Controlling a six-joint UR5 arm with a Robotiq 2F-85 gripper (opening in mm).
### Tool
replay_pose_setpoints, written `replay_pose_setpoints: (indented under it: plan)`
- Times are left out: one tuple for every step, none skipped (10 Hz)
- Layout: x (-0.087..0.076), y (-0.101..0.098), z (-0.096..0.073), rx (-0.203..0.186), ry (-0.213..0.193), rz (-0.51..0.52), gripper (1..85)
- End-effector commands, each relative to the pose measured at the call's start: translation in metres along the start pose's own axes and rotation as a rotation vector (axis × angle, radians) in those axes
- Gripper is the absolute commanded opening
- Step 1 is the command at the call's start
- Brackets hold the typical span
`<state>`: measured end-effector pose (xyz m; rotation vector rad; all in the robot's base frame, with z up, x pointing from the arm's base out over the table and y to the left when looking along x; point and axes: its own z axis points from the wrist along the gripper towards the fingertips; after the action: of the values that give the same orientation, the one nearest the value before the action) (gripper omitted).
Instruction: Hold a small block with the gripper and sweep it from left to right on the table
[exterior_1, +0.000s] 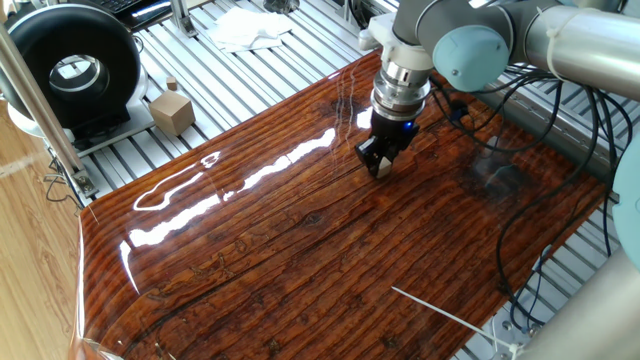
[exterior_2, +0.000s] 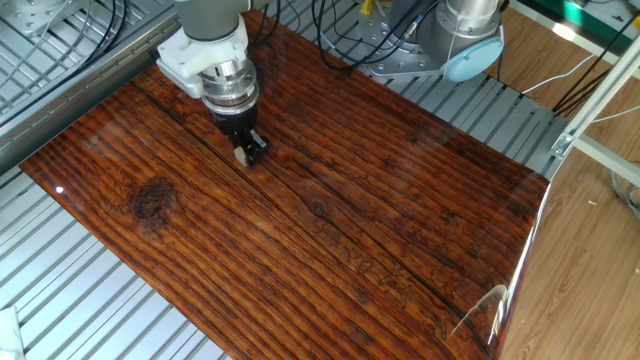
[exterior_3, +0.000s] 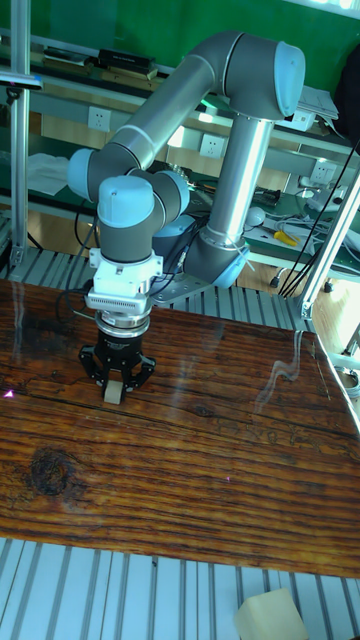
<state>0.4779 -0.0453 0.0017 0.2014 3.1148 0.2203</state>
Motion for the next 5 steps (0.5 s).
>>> replay_pose_setpoints:
  plan:
    - [-0.0004,0.0039,-0.0014,-0.014,0.001,0.019,1.0]
    - [-0.0002,0.0052,-0.0015,-0.016,0.003,0.022,1.0]
    - [-0.0003,0.0066,-0.0016,-0.016,0.004,0.027,1.0]
    - [-0.0002,0.0082,-0.0012,-0.014,0.006,0.031,1.0]
    - [-0.0002,0.01,-0.0004,-0.012,0.005,0.036,1.0]
